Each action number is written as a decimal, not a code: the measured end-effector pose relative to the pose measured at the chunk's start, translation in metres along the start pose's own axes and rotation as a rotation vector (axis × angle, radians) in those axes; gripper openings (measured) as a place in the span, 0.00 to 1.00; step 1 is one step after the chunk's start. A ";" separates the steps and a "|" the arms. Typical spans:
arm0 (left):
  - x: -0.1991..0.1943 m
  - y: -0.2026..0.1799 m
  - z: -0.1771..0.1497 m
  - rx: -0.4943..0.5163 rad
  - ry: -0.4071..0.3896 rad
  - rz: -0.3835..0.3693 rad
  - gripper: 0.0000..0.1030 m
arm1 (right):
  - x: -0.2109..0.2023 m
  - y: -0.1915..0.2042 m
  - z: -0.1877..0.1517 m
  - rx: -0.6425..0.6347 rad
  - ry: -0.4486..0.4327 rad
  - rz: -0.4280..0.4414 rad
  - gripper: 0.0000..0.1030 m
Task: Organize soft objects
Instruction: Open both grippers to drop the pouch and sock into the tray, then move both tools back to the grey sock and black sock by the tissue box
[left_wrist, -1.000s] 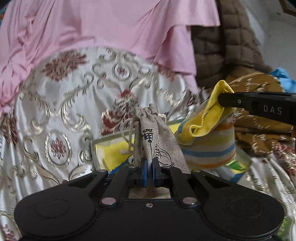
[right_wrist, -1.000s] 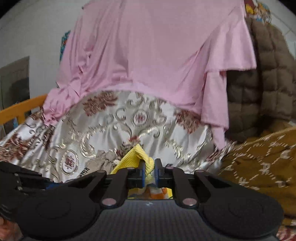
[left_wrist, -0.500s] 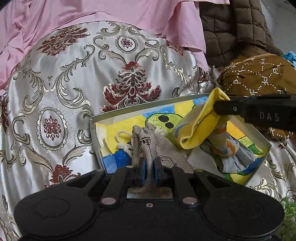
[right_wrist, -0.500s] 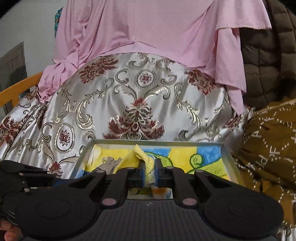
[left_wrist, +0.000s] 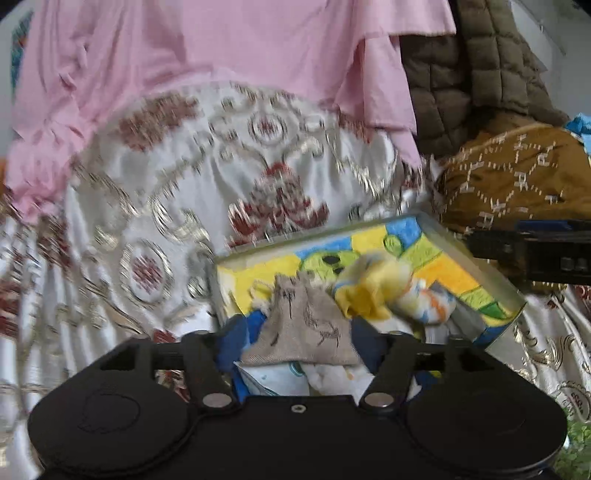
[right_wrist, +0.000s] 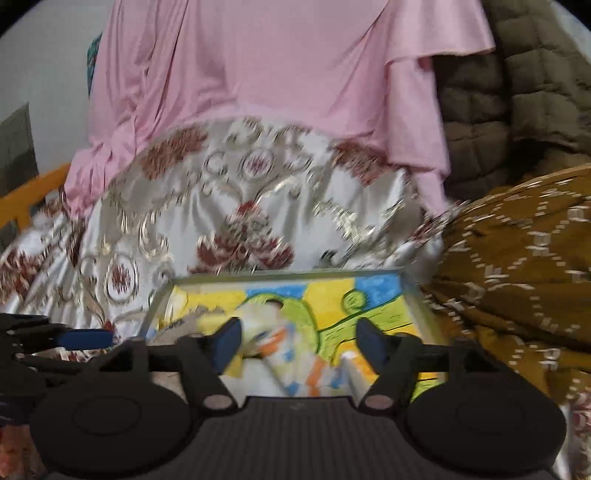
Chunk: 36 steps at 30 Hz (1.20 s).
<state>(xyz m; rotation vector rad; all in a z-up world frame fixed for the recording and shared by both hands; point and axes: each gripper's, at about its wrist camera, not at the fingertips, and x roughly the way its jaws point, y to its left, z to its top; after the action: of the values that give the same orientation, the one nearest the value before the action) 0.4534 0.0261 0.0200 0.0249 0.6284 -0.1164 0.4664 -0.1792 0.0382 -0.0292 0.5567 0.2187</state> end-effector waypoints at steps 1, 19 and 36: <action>-0.010 -0.003 0.002 0.009 -0.018 0.013 0.70 | -0.012 -0.004 -0.001 0.008 -0.023 0.002 0.79; -0.242 -0.049 -0.010 0.077 -0.322 0.055 0.98 | -0.243 0.015 -0.022 0.033 -0.312 0.007 1.00; -0.340 -0.056 -0.073 0.091 -0.334 0.079 0.99 | -0.348 0.061 -0.084 -0.018 -0.359 -0.028 1.00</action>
<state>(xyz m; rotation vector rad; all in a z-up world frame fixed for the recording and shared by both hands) 0.1312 0.0087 0.1615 0.1160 0.2877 -0.0708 0.1223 -0.1954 0.1521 -0.0142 0.1968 0.1959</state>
